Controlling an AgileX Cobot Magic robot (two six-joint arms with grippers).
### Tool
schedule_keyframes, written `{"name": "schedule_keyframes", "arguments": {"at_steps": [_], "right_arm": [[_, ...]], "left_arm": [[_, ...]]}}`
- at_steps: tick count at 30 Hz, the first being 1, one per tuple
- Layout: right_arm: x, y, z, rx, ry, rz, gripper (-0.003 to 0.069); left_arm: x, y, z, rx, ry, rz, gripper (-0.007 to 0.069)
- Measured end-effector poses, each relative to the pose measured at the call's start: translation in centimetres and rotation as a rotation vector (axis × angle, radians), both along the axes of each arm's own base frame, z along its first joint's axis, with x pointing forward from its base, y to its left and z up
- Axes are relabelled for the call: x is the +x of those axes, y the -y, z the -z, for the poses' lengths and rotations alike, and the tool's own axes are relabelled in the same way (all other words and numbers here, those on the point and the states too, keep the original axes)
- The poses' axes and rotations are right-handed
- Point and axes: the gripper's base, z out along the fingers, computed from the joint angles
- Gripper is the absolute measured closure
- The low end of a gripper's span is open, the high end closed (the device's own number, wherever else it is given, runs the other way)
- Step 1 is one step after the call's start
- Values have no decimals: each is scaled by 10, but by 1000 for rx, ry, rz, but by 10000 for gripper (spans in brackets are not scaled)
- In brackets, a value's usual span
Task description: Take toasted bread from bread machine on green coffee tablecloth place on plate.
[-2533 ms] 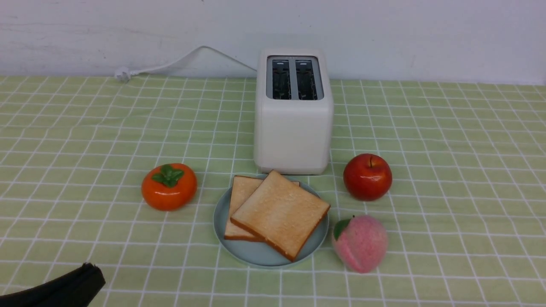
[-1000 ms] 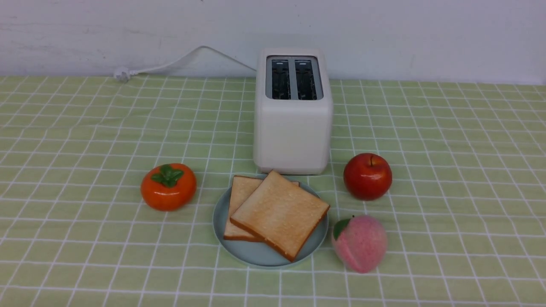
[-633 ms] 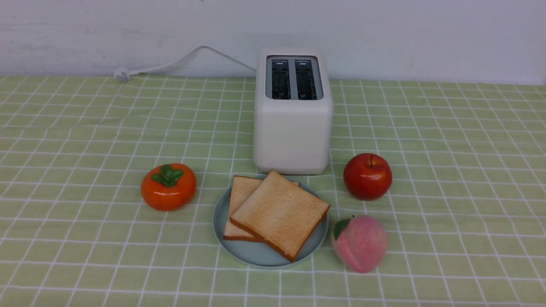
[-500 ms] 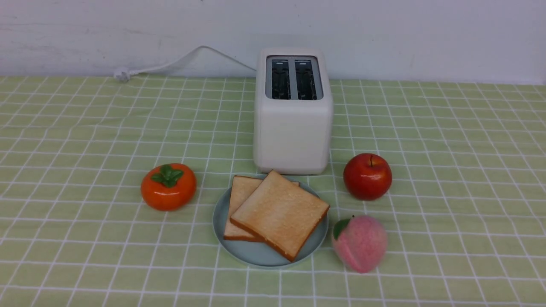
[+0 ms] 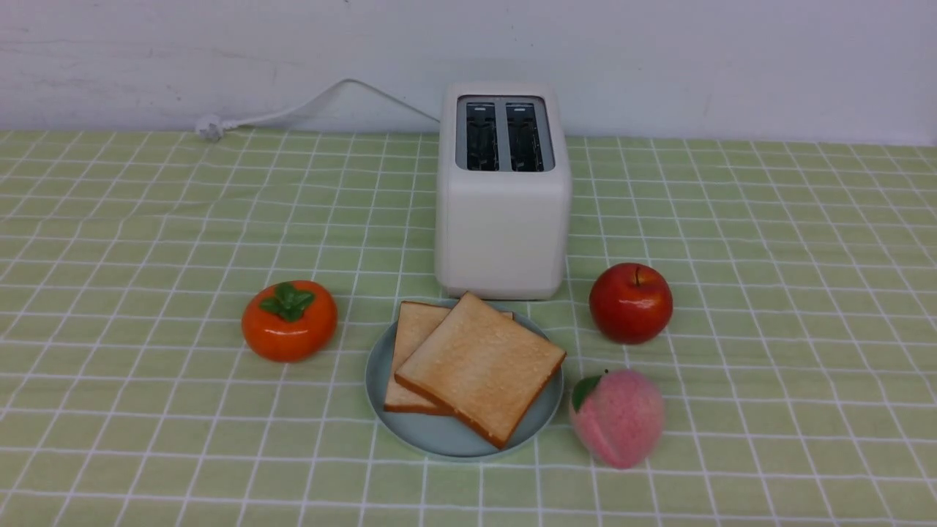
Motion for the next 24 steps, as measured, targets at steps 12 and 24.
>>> {"name": "schedule_keyframes", "arguments": {"at_steps": [12, 24], "right_arm": [[0, 0, 0, 0, 0, 0, 547], [0, 0, 0, 0, 0, 0, 532]], "left_arm": [[0, 0, 0, 0, 0, 0, 630], [0, 0, 0, 0, 0, 0, 620]]}}
